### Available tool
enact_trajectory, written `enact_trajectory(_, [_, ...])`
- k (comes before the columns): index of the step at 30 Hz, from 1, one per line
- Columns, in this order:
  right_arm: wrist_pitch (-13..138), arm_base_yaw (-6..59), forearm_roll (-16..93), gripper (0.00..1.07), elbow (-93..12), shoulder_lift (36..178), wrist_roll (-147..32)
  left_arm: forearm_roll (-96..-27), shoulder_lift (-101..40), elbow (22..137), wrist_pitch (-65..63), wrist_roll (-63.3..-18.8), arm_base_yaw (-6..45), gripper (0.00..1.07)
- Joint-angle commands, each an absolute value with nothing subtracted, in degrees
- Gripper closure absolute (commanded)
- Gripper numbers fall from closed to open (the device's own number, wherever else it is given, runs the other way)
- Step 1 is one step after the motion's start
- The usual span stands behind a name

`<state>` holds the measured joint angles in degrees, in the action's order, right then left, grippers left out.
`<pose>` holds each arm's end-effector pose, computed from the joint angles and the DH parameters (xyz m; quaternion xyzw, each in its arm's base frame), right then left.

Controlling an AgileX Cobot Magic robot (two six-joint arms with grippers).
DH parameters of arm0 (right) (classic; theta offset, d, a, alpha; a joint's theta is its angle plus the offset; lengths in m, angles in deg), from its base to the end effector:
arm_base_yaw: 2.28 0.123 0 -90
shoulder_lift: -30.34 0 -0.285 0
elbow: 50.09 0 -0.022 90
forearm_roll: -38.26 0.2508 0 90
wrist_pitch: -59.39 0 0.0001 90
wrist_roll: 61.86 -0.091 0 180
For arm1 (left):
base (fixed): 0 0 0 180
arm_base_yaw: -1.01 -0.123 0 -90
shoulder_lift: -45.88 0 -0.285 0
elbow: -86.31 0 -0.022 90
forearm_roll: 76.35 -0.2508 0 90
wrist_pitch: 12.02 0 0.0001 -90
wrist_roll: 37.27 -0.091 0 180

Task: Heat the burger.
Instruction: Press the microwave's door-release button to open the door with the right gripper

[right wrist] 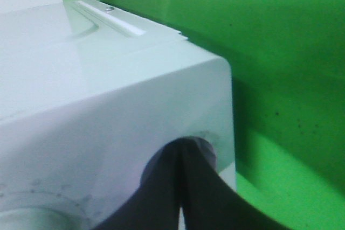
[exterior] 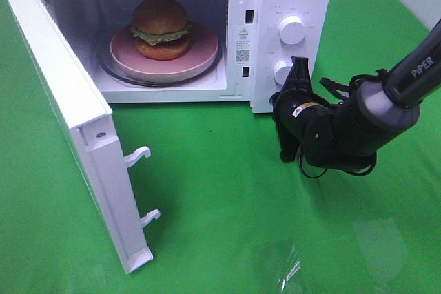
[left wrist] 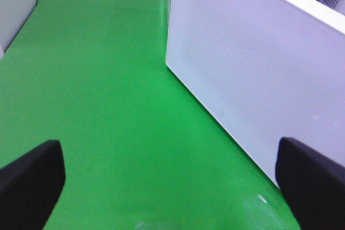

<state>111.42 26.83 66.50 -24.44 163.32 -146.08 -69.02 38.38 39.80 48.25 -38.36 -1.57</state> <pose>0.3532 0.1579 0.0768 0.5683 0.5805 0.4488 0.3724 -0.0096 -0.0105 0.2884 -0.0074 0.8383 -0.0465 0.5432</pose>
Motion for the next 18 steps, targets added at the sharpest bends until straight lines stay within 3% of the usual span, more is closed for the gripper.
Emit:
enact_trajectory(1, [125.74, 24.77, 65.64, 1.07, -26.67, 160.74, -145.97, -68.85, 39.24, 39.63, 47.45, -38.53, -1.8, 0.09])
enact_trajectory(18, [114.4, 29.29, 62.38, 1.07, -17.45, 156.33, -145.91, -68.85, 39.24, 39.63, 47.45, -38.53, -1.8, 0.09])
